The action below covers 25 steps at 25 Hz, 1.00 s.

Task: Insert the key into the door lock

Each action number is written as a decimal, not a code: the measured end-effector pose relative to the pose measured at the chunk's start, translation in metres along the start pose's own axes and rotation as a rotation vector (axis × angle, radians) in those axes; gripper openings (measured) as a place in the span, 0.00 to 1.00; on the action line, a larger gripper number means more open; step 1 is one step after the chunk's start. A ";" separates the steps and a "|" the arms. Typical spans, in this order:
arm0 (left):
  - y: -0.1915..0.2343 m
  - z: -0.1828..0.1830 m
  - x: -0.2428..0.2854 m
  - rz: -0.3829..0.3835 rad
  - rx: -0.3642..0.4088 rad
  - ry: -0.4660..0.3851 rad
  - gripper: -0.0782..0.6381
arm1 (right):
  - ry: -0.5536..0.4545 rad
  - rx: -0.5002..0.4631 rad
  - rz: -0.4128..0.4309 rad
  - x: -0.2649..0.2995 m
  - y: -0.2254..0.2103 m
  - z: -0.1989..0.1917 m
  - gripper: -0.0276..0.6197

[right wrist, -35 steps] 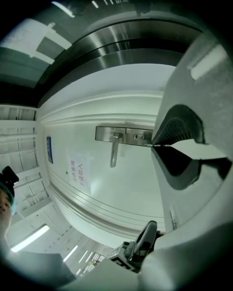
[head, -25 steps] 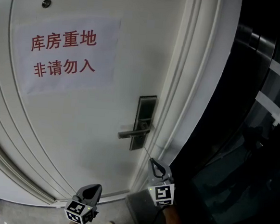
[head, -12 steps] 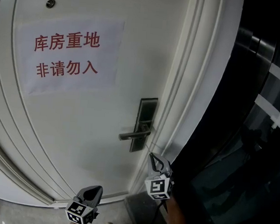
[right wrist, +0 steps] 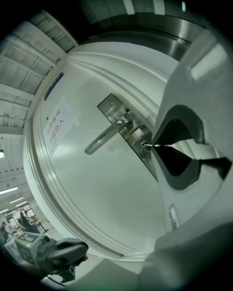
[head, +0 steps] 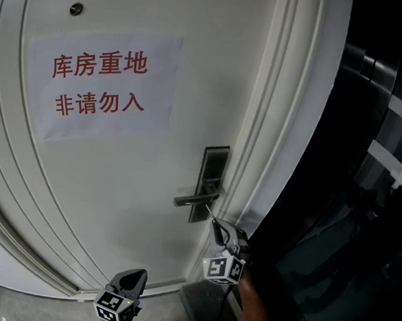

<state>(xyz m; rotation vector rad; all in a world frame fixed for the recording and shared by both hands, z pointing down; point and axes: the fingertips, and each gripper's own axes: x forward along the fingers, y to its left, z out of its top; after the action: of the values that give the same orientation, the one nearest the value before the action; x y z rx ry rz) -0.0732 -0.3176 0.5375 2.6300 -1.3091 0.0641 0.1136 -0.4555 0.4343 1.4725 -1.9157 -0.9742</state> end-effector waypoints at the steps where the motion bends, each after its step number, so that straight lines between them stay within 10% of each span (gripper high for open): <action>1: 0.001 0.000 0.000 0.001 0.000 0.001 0.11 | 0.001 -0.017 -0.003 0.002 0.000 0.001 0.06; 25: 0.009 -0.004 0.002 0.009 -0.014 0.003 0.11 | 0.017 -0.158 -0.027 0.011 0.000 0.004 0.06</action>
<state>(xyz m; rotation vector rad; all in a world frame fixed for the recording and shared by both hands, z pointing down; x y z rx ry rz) -0.0784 -0.3237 0.5426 2.6112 -1.3158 0.0597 0.1073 -0.4650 0.4315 1.4144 -1.7676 -1.0959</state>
